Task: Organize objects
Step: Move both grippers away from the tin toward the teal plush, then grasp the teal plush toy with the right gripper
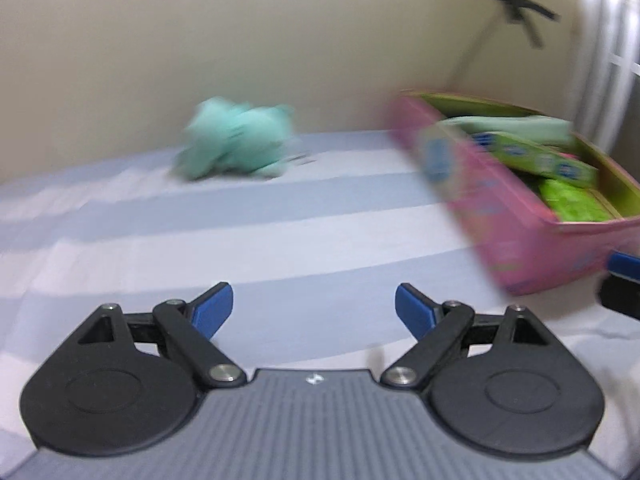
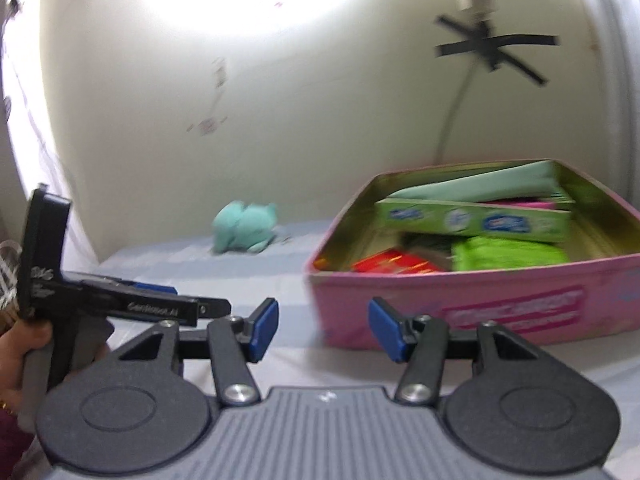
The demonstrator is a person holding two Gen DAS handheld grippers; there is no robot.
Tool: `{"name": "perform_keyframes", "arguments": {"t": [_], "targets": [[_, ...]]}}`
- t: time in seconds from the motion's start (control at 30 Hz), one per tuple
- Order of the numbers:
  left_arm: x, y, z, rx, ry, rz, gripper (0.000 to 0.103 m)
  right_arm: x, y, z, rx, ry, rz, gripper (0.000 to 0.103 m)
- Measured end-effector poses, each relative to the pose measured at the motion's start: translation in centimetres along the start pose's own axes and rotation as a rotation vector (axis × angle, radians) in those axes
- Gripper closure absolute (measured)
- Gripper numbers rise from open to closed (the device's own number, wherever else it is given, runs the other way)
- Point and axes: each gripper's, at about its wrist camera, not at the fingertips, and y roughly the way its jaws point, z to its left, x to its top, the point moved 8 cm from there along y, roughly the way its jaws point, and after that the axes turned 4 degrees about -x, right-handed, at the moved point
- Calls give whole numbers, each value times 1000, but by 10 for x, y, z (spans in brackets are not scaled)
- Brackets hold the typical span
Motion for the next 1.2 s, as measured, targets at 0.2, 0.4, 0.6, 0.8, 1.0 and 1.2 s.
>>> {"name": "perform_keyframes", "arguments": {"t": [0.2, 0.4, 0.6, 0.8, 1.0, 1.2], "targets": [[-6, 6, 90, 167, -130, -13, 13, 1, 41, 65, 78, -117, 81, 50], [-9, 2, 142, 237, -240, -72, 13, 29, 112, 114, 86, -143, 117, 31], [-6, 2, 148, 213, -281, -80, 11, 67, 203, 129, -31, -153, 59, 12], [-5, 6, 145, 207, -295, -72, 6, 70, 286, 121, -175, -224, 109, 11], [-4, 6, 148, 194, -318, -77, 5, 66, 320, 127, -150, -231, 186, 49], [-3, 3, 147, 156, -344, -87, 5, 45, 283, 136, -111, -291, 190, 57]]}}
